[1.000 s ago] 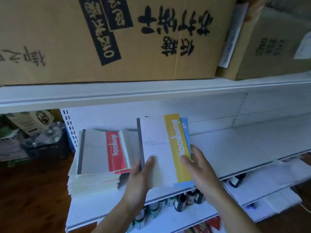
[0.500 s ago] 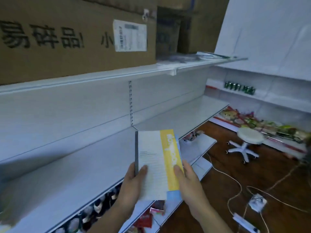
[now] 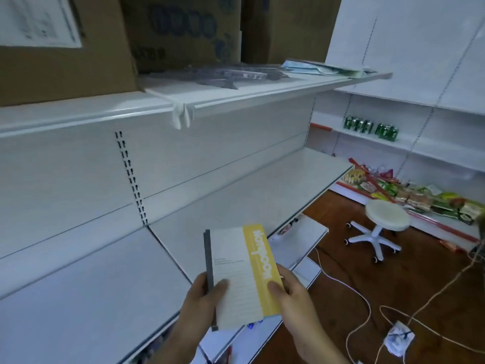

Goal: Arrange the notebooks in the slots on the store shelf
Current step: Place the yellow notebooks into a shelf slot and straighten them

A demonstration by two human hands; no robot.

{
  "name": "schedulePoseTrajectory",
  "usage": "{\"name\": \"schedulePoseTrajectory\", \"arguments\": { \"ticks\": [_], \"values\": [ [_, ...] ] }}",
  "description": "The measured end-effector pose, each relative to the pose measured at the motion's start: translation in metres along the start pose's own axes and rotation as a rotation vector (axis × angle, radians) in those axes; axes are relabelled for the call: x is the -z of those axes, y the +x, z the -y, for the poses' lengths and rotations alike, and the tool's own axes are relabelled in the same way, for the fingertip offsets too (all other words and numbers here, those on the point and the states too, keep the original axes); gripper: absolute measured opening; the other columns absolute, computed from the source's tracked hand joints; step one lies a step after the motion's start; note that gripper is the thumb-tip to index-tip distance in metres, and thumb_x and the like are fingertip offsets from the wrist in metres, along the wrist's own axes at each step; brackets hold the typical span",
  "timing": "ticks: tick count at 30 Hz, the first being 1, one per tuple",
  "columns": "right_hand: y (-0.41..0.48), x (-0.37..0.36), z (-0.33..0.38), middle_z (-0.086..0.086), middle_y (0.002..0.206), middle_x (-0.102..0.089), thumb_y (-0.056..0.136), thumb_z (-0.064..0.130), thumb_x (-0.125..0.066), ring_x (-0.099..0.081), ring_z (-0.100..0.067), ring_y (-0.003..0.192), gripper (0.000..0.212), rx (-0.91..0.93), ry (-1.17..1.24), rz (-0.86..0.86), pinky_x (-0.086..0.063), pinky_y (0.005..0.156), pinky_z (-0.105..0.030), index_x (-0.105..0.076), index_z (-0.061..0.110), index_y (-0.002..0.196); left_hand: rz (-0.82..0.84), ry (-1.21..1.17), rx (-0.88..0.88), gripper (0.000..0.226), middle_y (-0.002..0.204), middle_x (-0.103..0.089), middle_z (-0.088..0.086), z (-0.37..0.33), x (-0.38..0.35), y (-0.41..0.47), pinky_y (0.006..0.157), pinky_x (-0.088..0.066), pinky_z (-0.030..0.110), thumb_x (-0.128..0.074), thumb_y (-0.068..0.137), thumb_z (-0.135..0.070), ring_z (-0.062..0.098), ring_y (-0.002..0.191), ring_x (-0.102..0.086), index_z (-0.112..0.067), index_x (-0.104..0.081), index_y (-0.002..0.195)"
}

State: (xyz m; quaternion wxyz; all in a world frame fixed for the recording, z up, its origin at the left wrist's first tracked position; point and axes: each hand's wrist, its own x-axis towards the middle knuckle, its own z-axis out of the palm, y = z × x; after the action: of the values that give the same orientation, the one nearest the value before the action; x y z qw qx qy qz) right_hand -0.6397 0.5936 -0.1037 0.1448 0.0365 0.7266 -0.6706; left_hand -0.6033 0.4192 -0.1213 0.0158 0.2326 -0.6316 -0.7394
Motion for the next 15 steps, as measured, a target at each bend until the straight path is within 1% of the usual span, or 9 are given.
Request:
{"name": "schedulePoseTrajectory", "arguments": {
  "ticks": [3,5,6,7,9,10,11,13,15],
  "values": [
    [0.054,0.006,0.008,0.007,0.101,-0.072,0.096,0.008,-0.052,-0.068,-0.015,0.093,0.032,-0.03,-0.095,0.059,-0.054,0.079,-0.033,-0.062,0.029,0.118,-0.026,0.06,0.01,0.019,0.098,-0.07,0.008,-0.001,-0.004,0.044,0.065,-0.05,0.034,-0.066,0.091,-0.015,0.024,0.083,-0.067,-0.01,-0.063,0.108],
    [0.087,0.001,0.019,0.012,0.1,-0.071,0.096,0.01,-0.051,-0.067,-0.013,0.095,0.033,-0.027,-0.176,0.123,-0.053,0.088,-0.039,-0.064,0.035,0.112,-0.058,0.143,-0.001,0.022,0.091,-0.067,0.009,-0.004,-0.004,0.071,0.055,-0.047,0.035,-0.066,0.091,-0.024,0.025,0.066,-0.063,-0.015,-0.06,0.11],
    [0.102,-0.003,0.024,0.016,0.101,-0.07,0.096,0.01,-0.05,-0.066,-0.009,0.094,0.033,-0.023,-0.209,0.156,-0.052,0.089,-0.036,-0.064,0.039,0.106,-0.091,0.193,-0.005,0.023,0.091,-0.066,0.008,-0.005,-0.002,0.083,0.053,-0.047,0.034,-0.065,0.091,-0.028,0.024,0.063,-0.063,-0.019,-0.058,0.111],
    [0.116,-0.009,0.029,0.018,0.102,-0.069,0.096,0.01,-0.049,-0.064,-0.005,0.092,0.034,-0.018,-0.241,0.186,-0.05,0.089,-0.034,-0.062,0.04,0.104,-0.129,0.251,-0.008,0.023,0.093,-0.067,0.004,-0.008,-0.001,0.093,0.055,-0.049,0.033,-0.064,0.091,-0.031,0.021,0.066,-0.064,-0.024,-0.056,0.112],
    [0.139,-0.023,0.041,0.017,0.102,-0.068,0.094,0.009,-0.049,-0.063,-0.006,0.091,0.034,0.006,-0.294,0.232,-0.05,0.083,-0.031,-0.061,0.039,0.106,-0.21,0.343,-0.029,0.025,0.094,-0.068,-0.004,-0.015,0.005,0.109,0.06,-0.053,0.033,-0.063,0.091,-0.035,0.017,0.077,-0.067,-0.031,-0.053,0.113],
    [0.151,-0.03,0.046,0.015,0.101,-0.068,0.093,0.009,-0.049,-0.064,-0.008,0.09,0.034,0.021,-0.311,0.255,-0.05,0.079,-0.028,-0.062,0.037,0.107,-0.244,0.362,-0.042,0.024,0.092,-0.068,-0.005,-0.02,0.007,0.116,0.059,-0.054,0.033,-0.062,0.091,-0.036,0.017,0.077,-0.067,-0.033,-0.052,0.113],
    [0.163,-0.037,0.049,0.015,0.099,-0.069,0.091,0.008,-0.049,-0.064,-0.008,0.089,0.035,0.039,-0.325,0.27,-0.05,0.075,-0.024,-0.062,0.037,0.105,-0.272,0.376,-0.046,0.024,0.092,-0.068,-0.005,-0.024,0.009,0.123,0.055,-0.054,0.032,-0.061,0.092,-0.036,0.017,0.075,-0.067,-0.032,-0.052,0.114],
    [0.188,-0.046,0.055,0.016,0.094,-0.069,0.089,0.006,-0.05,-0.065,-0.008,0.086,0.036,0.08,-0.332,0.295,-0.048,0.069,-0.016,-0.063,0.038,0.099,-0.326,0.372,-0.053,0.025,0.092,-0.067,-0.003,-0.032,0.009,0.136,0.047,-0.049,0.024,-0.061,0.093,-0.034,0.017,0.069,-0.067,-0.026,-0.053,0.116],
    [0.207,-0.048,0.059,0.017,0.093,-0.069,0.088,0.004,-0.051,-0.064,0.0,0.082,0.036,0.103,-0.329,0.332,-0.046,0.063,-0.009,-0.063,0.036,0.098,-0.369,0.351,-0.042,0.025,0.093,-0.067,-0.001,-0.035,0.003,0.147,0.044,-0.046,0.021,-0.06,0.093,-0.032,0.017,0.067,-0.067,-0.023,-0.055,0.116]
  ]
}}
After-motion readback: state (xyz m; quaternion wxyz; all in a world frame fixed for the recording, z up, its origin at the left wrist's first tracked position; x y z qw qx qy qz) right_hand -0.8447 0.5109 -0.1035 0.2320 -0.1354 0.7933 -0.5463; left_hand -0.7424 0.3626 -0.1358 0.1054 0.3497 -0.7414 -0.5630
